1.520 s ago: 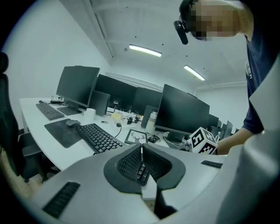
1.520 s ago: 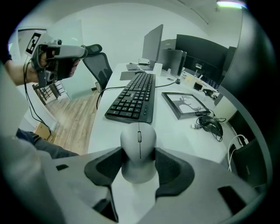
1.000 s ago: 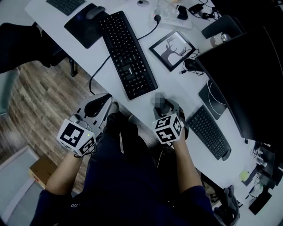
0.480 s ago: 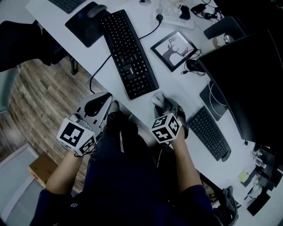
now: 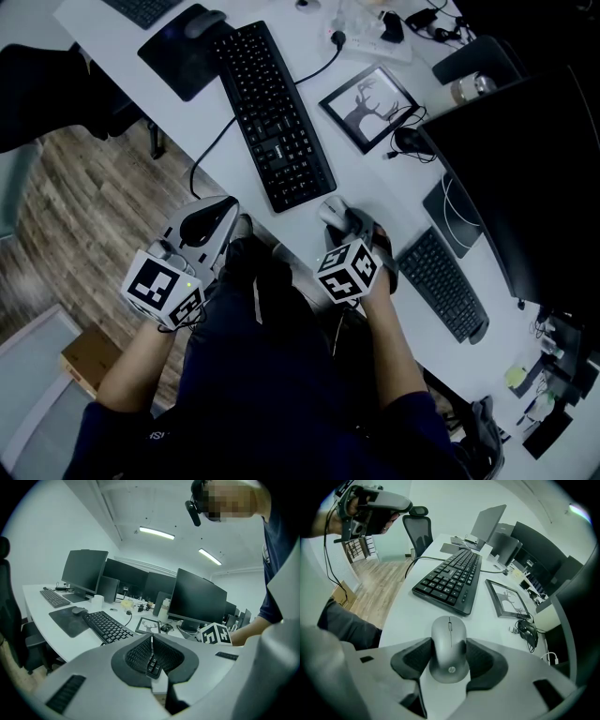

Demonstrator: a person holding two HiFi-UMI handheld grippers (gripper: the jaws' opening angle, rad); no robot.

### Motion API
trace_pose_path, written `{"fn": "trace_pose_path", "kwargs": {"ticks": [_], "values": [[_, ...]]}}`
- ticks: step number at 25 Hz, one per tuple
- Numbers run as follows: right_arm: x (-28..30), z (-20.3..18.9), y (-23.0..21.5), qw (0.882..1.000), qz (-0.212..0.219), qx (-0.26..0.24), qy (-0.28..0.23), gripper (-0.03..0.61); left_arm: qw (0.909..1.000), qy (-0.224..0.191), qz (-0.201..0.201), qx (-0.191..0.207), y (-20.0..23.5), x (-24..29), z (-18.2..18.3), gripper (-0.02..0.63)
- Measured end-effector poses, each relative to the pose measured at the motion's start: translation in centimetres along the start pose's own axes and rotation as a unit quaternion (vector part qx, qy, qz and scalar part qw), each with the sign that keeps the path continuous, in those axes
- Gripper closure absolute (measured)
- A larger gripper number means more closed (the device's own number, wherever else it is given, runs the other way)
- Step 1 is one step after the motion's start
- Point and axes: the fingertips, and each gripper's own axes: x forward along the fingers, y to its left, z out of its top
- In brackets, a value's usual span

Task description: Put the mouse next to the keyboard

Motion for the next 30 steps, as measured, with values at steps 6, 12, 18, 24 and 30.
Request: {"fn": "trace_pose_path", "kwargs": {"ticks": [6, 12, 18, 24, 30], "values": [[0.1, 0.0, -0.1, 1.000, 0.005, 0.006, -0.004, 0.339, 1.0000, 0.003, 0.000, 0.000, 0.1, 0.1, -0.2, 0.575], [0.0, 0.1, -0.1, 1.000, 0.004, 0.013, -0.010, 0.333, 1.0000, 0.003, -0.003, 0.003, -0.3, 0.2, 0.0, 0.575], [0.0, 0.1, -0.1, 0.999, 0.005, 0.025, -0.018, 0.333, 1.0000, 0.004, -0.004, 0.006, -0.4, 0.4, 0.2, 0.575], [-0.4, 0.2, 0.1, 0.999, 0.009, 0.035, -0.027, 0.318, 0.9999, 0.005, -0.006, 0.010, -0.9, 0.2, 0.2, 0.575], [-1.5, 0.7, -0.1, 0.997, 0.009, 0.061, -0.053, 0.314, 0.9998, 0.004, -0.008, 0.017, -1.3, 0.0, 0.5, 0.575]]}}
